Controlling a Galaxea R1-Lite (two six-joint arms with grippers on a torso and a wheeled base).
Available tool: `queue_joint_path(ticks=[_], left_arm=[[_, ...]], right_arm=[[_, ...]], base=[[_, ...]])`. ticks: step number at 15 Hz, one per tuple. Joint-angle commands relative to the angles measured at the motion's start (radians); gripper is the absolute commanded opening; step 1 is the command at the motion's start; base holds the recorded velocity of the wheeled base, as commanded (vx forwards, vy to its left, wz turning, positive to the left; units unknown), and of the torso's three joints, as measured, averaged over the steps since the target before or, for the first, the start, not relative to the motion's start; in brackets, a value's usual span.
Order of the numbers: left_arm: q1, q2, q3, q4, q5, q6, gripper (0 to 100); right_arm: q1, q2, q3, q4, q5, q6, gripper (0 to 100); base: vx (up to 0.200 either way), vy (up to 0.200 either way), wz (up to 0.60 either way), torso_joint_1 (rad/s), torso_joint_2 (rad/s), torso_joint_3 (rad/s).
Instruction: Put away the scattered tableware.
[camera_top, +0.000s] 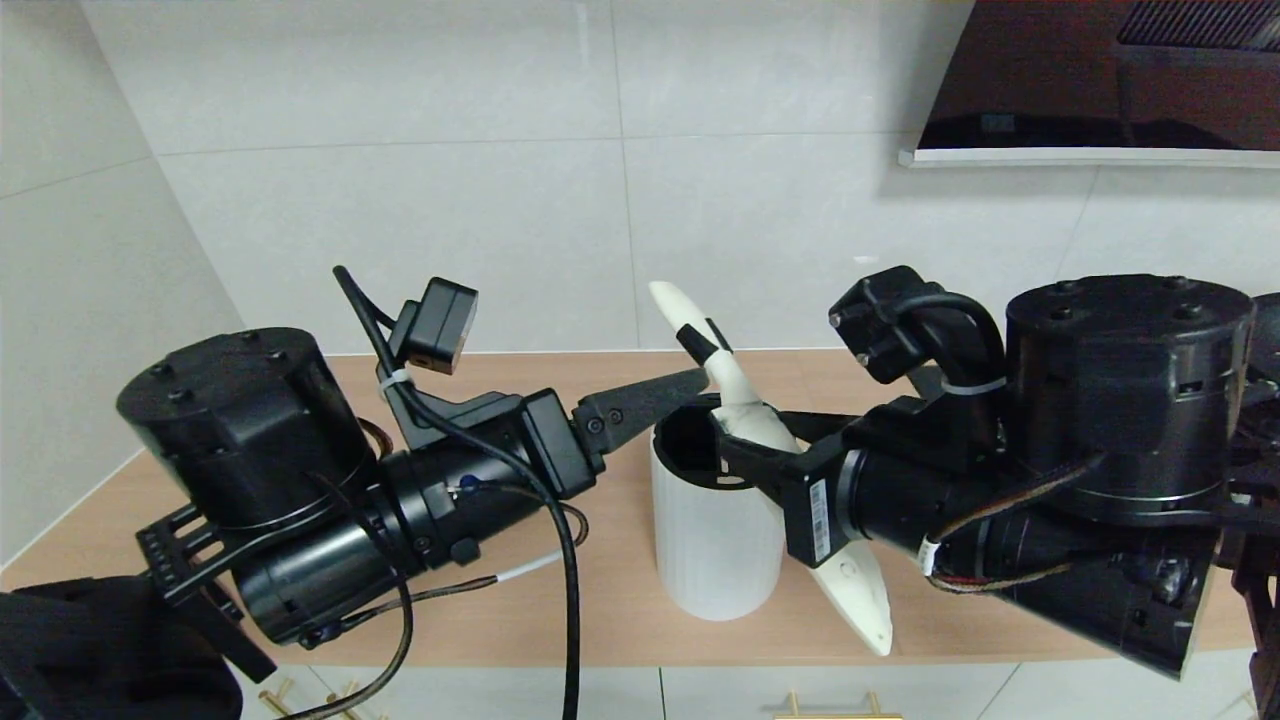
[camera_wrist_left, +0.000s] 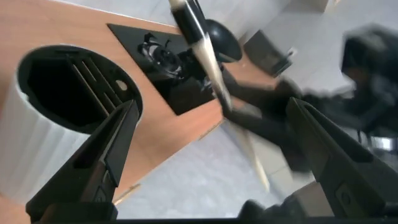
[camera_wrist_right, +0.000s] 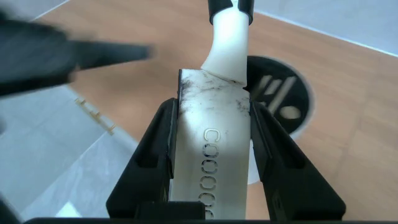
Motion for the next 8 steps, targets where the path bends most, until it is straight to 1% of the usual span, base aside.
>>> queue_joint_path(ticks=[1,2,3,5,8], left_arm=[[0.000,0.022,-0.006,-0.045,-0.001,-0.048,100],[0.000,0.032,-0.006,-0.067,-0.001,-0.059,100],[0.000,0.039,-0.005,-0.076,0.001,-0.059,100],[0.000,0.079,-0.008,-0.090,0.033,-0.057,100],[0.000,0.093,-0.009,-0.120,0.042,-0.056,100]], right_arm=[[0.027,0.018,0.007,-0.002,0.000,0.000,0],[0.036,0.024,0.007,-0.002,0.000,0.001,0],[0.039,0.026,0.009,-0.002,0.000,0.001,0],[0.056,0.026,0.012,-0.002,0.002,0.001,0],[0.071,0.026,0.016,-0.004,0.002,0.001,0]], base=[[0.000,0.000,0.00,0.000,0.00,0.000],[0.000,0.000,0.00,0.000,0.00,0.000],[0.000,0.000,0.00,0.000,0.00,0.000],[0.000,0.000,0.00,0.000,0.00,0.000],[0.000,0.000,0.00,0.000,0.00,0.000]])
